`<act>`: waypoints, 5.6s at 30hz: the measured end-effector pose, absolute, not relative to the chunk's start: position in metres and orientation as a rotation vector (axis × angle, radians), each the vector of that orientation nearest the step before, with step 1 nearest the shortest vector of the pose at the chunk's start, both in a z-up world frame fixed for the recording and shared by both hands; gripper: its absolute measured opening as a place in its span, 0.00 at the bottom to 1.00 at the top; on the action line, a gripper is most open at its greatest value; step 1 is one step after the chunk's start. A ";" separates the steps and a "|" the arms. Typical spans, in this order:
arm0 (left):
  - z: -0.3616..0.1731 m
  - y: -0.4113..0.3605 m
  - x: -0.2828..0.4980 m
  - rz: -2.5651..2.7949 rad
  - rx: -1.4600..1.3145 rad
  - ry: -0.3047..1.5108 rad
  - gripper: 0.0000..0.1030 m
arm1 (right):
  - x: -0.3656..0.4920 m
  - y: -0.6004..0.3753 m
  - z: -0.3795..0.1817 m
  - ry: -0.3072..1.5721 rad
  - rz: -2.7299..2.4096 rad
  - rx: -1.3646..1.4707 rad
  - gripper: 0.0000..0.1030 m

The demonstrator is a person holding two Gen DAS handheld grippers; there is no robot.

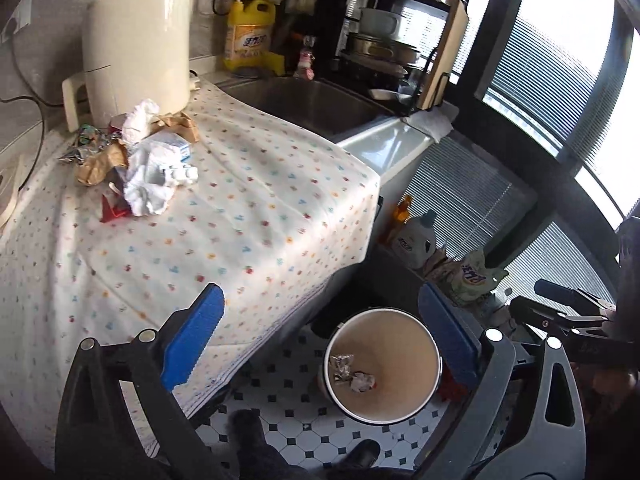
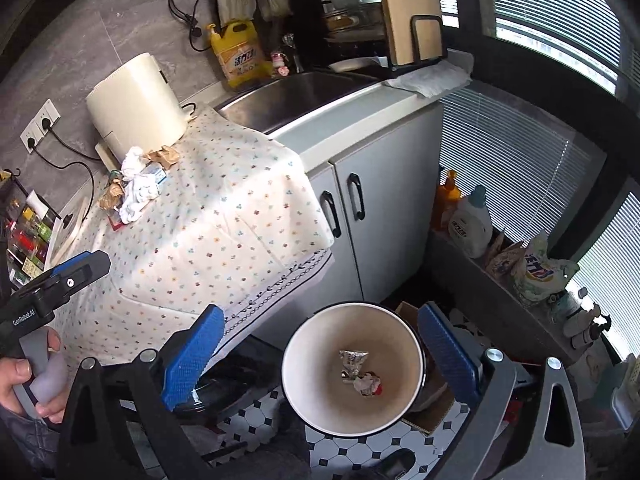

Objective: Collect trash
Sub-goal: 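Move both tools back up to the trash on the counter, then grasp the brown paper with the left tool while the right tool grasps the blister pack, then carry the brown paper and blister pack over the bin and release both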

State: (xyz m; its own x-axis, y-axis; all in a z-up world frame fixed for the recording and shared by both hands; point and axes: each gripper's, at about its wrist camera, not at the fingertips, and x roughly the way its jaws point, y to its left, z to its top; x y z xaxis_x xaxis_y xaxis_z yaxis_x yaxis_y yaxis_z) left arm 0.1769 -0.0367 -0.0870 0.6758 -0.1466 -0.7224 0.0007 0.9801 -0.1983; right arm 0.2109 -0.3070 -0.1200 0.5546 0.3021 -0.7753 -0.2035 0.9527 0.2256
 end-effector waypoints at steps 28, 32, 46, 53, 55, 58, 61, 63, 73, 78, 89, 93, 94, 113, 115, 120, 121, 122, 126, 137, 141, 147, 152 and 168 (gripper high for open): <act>-0.084 0.165 0.209 0.088 -0.303 0.720 0.94 | 0.278 -0.107 -0.100 0.879 0.419 0.011 0.92; -0.088 0.189 0.227 0.071 -0.296 0.726 0.94 | 0.289 -0.084 -0.102 0.869 0.408 0.034 0.92; -0.117 0.234 0.294 -0.041 -0.288 0.801 0.94 | 0.319 -0.027 -0.112 0.900 0.356 0.030 0.90; -0.149 0.241 0.322 -0.117 -0.322 0.870 0.94 | 0.331 -0.012 -0.122 0.945 0.318 0.007 0.90; -0.156 0.243 0.326 -0.129 -0.330 0.882 0.94 | 0.334 -0.007 -0.125 0.952 0.315 -0.005 0.90; -0.161 0.246 0.329 -0.167 -0.375 0.881 0.89 | 0.340 0.000 -0.129 0.968 0.321 -0.005 0.89; -0.164 0.248 0.329 -0.203 -0.403 0.902 0.54 | 0.349 0.010 -0.134 0.987 0.339 -0.003 0.87; -0.164 0.249 0.326 -0.212 -0.421 0.907 0.37 | 0.356 0.017 -0.138 0.997 0.354 -0.003 0.85; -0.149 0.278 0.293 -0.121 -0.451 0.854 0.28 | 0.381 0.041 -0.156 1.044 0.405 -0.023 0.78; -0.141 0.282 0.280 -0.081 -0.456 0.837 0.28 | 0.391 0.047 -0.169 1.076 0.483 -0.023 0.71; -0.111 0.252 0.258 -0.054 -0.395 0.805 0.28 | 0.367 0.010 -0.145 1.038 0.512 0.035 0.41; -0.102 0.233 0.255 -0.070 -0.370 0.799 0.28 | 0.352 -0.010 -0.136 1.018 0.509 0.053 0.41; -0.099 0.227 0.254 -0.076 -0.365 0.797 0.28 | 0.347 -0.016 -0.134 1.014 0.508 0.055 0.41; -0.091 0.057 0.248 -0.302 -0.279 0.849 0.28 | 0.277 -0.182 -0.119 1.013 0.363 0.152 0.42; -0.094 0.040 0.248 -0.321 -0.269 0.863 0.28 | 0.270 -0.198 -0.122 1.020 0.345 0.166 0.42; -0.101 0.003 0.247 -0.358 -0.251 0.892 0.28 | 0.255 -0.237 -0.132 1.039 0.297 0.186 0.42; -0.102 -0.005 0.247 -0.366 -0.248 0.898 0.28 | 0.252 -0.244 -0.133 1.043 0.289 0.189 0.42; -0.104 -0.012 0.246 -0.372 -0.245 0.904 0.28 | 0.248 -0.251 -0.135 1.048 0.280 0.193 0.42; -0.115 -0.042 0.244 -0.397 -0.225 0.932 0.28 | 0.233 -0.279 -0.140 1.054 0.249 0.209 0.57; -0.156 -0.119 0.230 -0.448 -0.227 1.022 0.28 | 0.196 -0.358 -0.160 1.092 0.168 0.220 0.71; -0.166 -0.146 0.228 -0.465 -0.226 1.038 0.28 | 0.185 -0.388 -0.165 1.096 0.139 0.227 0.71; -0.179 -0.186 0.225 -0.494 -0.216 1.051 0.28 | 0.169 -0.426 -0.167 1.092 0.105 0.230 0.71; -0.185 -0.204 0.224 -0.484 -0.243 1.059 0.51 | 0.161 -0.448 -0.168 1.085 0.087 0.228 0.73; -0.135 -0.144 0.220 -0.332 -0.212 0.949 0.93 | 0.185 -0.410 -0.145 1.001 0.141 0.238 0.92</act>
State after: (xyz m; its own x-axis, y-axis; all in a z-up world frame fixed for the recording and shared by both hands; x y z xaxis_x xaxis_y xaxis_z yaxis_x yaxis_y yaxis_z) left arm 0.2202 -0.1437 -0.1352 0.5373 -0.3687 -0.7585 0.1843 0.9290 -0.3211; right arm 0.1847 -0.4097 -0.1449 0.5332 0.2258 -0.8153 -0.0085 0.9651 0.2617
